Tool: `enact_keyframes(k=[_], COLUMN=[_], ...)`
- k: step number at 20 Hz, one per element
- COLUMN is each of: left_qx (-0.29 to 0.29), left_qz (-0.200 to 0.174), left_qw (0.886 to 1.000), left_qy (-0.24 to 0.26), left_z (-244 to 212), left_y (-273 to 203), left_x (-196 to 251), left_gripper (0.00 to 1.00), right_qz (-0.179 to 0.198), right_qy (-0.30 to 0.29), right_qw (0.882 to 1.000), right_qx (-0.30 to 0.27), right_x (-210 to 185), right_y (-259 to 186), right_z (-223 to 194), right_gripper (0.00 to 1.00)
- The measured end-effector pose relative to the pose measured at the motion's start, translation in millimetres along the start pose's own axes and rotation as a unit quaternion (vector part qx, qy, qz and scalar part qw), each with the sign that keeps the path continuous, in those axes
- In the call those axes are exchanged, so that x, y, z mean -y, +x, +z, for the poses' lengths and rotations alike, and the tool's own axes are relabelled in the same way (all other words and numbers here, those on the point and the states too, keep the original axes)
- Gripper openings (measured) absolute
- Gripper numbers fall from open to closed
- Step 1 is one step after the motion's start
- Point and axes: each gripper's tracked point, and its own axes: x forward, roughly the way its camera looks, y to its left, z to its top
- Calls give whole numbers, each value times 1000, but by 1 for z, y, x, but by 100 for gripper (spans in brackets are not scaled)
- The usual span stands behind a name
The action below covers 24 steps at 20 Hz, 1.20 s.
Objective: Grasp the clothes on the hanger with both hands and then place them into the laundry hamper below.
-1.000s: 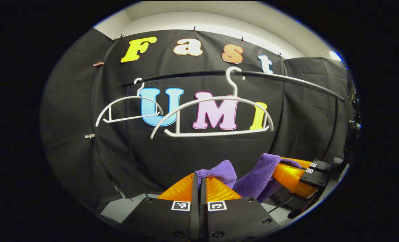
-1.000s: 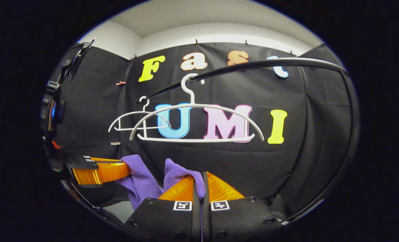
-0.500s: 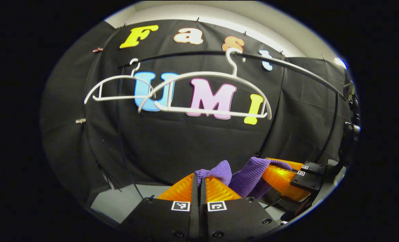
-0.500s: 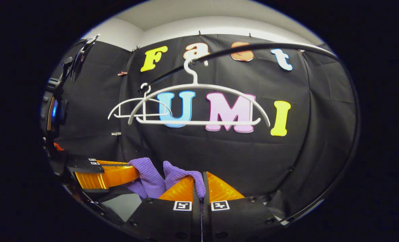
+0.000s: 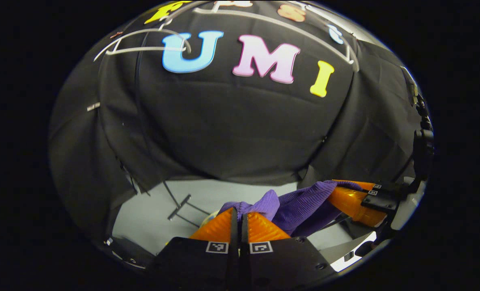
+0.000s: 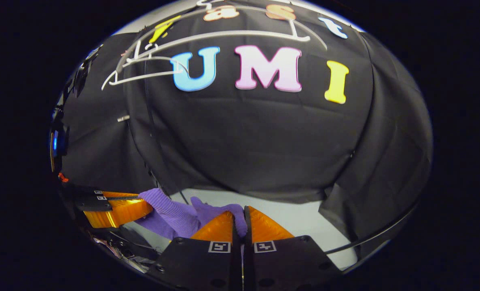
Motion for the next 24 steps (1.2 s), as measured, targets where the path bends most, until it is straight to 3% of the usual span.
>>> enact_keyframes(k=[7, 11, 12, 13, 15, 16, 18, 24], left_qx=[-157, -201, -207, -211, -217, -218, -221, -214], left_qz=[36, 33, 33, 32, 43, 46, 44, 32], left_qw=[986, 979, 977, 977, 975, 975, 974, 976], left_qy=[-33, -29, -27, -28, -23, -21, -22, -22], left_z=[-42, -42, -36, -29, -22, -32, -38, -37], left_y=[7, 5, 6, 3, 9, 8, 7, -4], left_x=[0, -3, -1, 0, 2, 0, -3, 3], left_gripper=[5, 5, 7, 6, 68, 99, 95, 95], right_qz=[-16, -16, -16, -23, -39, -39, -42, -47], right_qy=[17, 38, 43, 39, 27, 28, 35, 46], right_qw=[987, 978, 977, 975, 972, 972, 971, 975], right_qx=[-161, -202, -207, -216, -229, -231, -234, -211], right_x=[-4, -3, -2, 2, 10, 11, 7, 3], right_y=[32, 40, 38, 37, 33, 32, 31, 17], right_z=[-118, -133, -131, -136, -149, -152, -152, -139], right_gripper=[6, 10, 7, 35, 92, 98, 95, 94])
